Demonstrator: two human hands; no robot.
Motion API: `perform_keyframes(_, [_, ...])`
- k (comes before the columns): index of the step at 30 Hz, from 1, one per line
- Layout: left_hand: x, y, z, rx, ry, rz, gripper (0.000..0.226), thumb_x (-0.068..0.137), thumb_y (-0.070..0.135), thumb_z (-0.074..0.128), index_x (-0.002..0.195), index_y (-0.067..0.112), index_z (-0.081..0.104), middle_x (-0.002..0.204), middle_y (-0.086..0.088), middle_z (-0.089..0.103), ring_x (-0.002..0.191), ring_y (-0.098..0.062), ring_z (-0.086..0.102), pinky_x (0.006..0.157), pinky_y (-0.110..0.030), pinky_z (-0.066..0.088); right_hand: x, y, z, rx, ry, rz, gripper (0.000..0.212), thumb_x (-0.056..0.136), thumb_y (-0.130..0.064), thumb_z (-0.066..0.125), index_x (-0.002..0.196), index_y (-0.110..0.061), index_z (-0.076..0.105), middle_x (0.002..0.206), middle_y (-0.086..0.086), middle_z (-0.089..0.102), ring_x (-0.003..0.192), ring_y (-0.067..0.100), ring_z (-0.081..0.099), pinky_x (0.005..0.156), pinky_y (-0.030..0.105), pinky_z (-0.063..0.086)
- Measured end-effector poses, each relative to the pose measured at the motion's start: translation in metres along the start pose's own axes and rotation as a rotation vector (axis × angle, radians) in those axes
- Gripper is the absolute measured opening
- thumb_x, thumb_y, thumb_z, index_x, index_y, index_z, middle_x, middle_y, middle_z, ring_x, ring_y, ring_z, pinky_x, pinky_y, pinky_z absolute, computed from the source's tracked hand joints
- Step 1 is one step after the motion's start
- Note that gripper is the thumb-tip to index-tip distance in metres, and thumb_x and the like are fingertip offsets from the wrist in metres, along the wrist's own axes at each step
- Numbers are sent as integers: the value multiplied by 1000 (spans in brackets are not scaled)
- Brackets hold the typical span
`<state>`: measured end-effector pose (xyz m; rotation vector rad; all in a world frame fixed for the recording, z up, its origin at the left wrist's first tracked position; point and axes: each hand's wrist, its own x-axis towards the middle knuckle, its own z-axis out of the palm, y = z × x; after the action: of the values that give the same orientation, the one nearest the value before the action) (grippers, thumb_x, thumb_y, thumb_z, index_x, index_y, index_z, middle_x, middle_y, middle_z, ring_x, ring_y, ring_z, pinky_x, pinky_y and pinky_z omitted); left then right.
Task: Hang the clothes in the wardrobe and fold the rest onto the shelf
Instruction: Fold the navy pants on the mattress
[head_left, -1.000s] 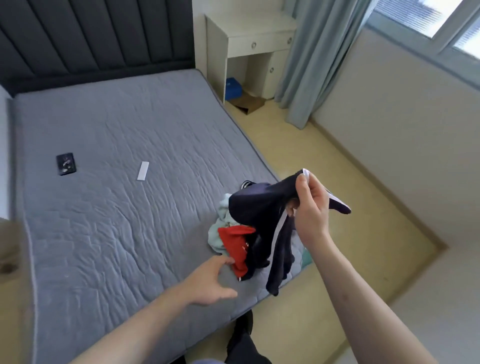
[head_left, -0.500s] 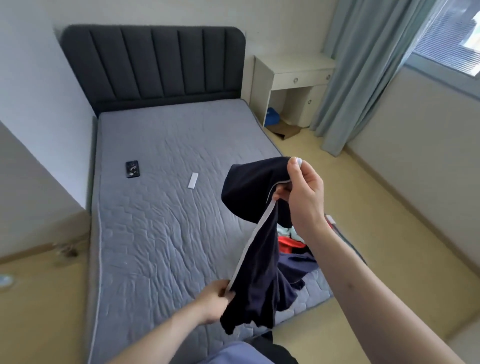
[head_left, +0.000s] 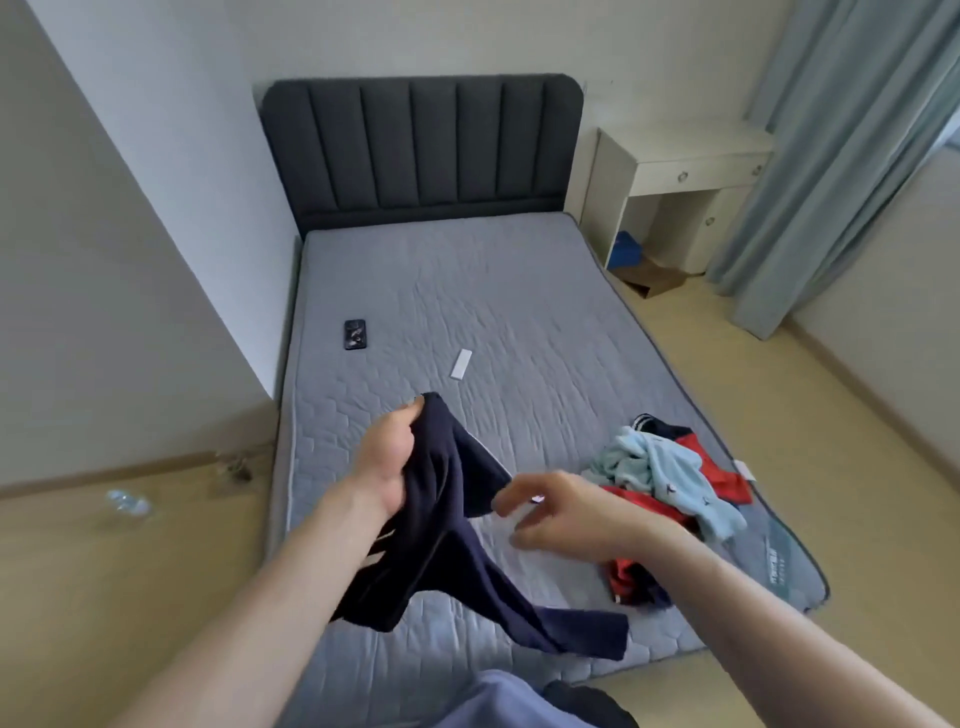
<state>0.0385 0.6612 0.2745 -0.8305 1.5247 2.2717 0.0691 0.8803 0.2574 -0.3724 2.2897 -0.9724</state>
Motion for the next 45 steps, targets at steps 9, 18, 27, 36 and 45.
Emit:
perform_keyframes(9, [-9,35,-2,-187,65,81,31,106,30,49,89,10,65,84,-6,64,80,-18,62,85,-33,51,39,0,101,-80,-203,-52,115,66,-63,85,157,-29,24,153,-11,41,134,8,47,102,18,39])
perform_keyframes(18, [1,70,-34,-293,81,146,25,105,23,49,97,6,65,82,-8,68,87,-21,64,92,-35,53,75,27,104,-101,201,-38,12,87,-35,62,93,-26,56,83,-9,62,76,16,57,72,37,53])
perform_keyframes(27, [34,45,-123,95,309,183,31,94,17,70,121,6,60,109,-12,63,88,-19,65,59,-32,61,63,-9,27,155,377,-256,13,78,-28,64,87,-21,69,78,-1,70,71,2,64,70,32,54])
perform_keyframes(36, [8,-18,-96,1125,-329,475,87,63,35,85,139,43,43,118,28,58,111,10,55,91,-8,43,61,-28,13,-83,169,-253,8,77,-35,66,84,-31,68,75,-16,68,72,0,65,62,15,49])
perform_keyframes(45, [28,-28,-103,1016,-113,543,12,77,13,56,68,21,56,62,8,60,62,-6,54,58,-26,41,52,8,13,-267,-2,-60,29,70,-48,73,92,-31,66,81,-9,71,72,4,67,63,25,54])
